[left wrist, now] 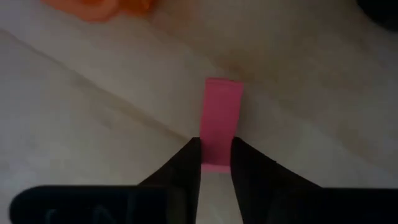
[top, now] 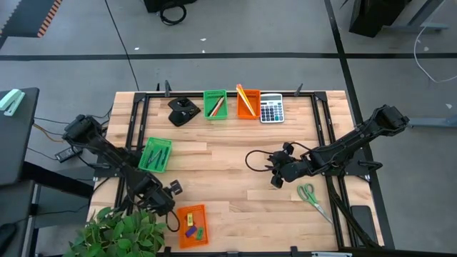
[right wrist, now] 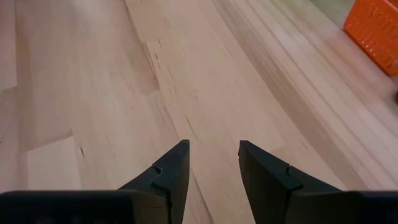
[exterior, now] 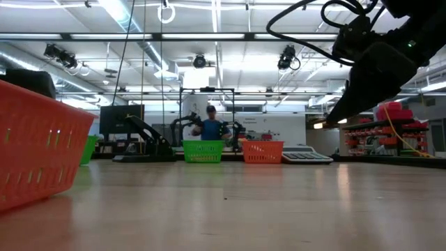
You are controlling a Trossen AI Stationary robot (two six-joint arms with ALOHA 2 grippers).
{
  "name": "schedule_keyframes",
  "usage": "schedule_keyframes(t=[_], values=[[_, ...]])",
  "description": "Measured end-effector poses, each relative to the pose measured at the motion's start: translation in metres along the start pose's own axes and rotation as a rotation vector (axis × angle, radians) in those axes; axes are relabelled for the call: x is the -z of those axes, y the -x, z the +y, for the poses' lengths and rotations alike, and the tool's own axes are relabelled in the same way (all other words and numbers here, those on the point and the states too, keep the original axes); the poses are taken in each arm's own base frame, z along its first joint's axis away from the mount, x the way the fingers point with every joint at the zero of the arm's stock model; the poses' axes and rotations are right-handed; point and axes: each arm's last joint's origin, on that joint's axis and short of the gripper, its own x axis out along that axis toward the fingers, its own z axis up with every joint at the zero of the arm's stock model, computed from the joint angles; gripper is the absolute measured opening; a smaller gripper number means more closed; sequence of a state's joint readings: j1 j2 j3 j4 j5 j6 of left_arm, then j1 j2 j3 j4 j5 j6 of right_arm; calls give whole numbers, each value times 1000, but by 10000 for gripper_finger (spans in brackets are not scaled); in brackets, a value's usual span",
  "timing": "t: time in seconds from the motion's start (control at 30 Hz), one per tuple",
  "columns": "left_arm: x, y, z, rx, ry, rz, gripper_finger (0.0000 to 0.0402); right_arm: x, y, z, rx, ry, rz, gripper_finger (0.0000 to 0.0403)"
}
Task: Sort crayons/erasers/pens/pencils in bins
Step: Put the pink eraser into the bottom orange bin
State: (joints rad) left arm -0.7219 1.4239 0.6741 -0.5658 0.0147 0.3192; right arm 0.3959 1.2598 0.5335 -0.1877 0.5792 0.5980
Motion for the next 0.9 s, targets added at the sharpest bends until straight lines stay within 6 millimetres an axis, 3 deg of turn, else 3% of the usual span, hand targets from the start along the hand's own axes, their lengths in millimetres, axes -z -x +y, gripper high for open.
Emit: schedule_keyframes(t=[0.47, 0.67, 0.9], values=[[-13, 39, 16, -63, 32, 150, 62, 0, 0, 0, -14, -1, 9, 145], [-32, 66, 25, -167, 81, 115, 62, 0, 0, 1, -26, 19, 17, 145], [-43, 84, 39, -231, 201, 43, 61, 1, 0, 1, -34, 17, 21, 145]])
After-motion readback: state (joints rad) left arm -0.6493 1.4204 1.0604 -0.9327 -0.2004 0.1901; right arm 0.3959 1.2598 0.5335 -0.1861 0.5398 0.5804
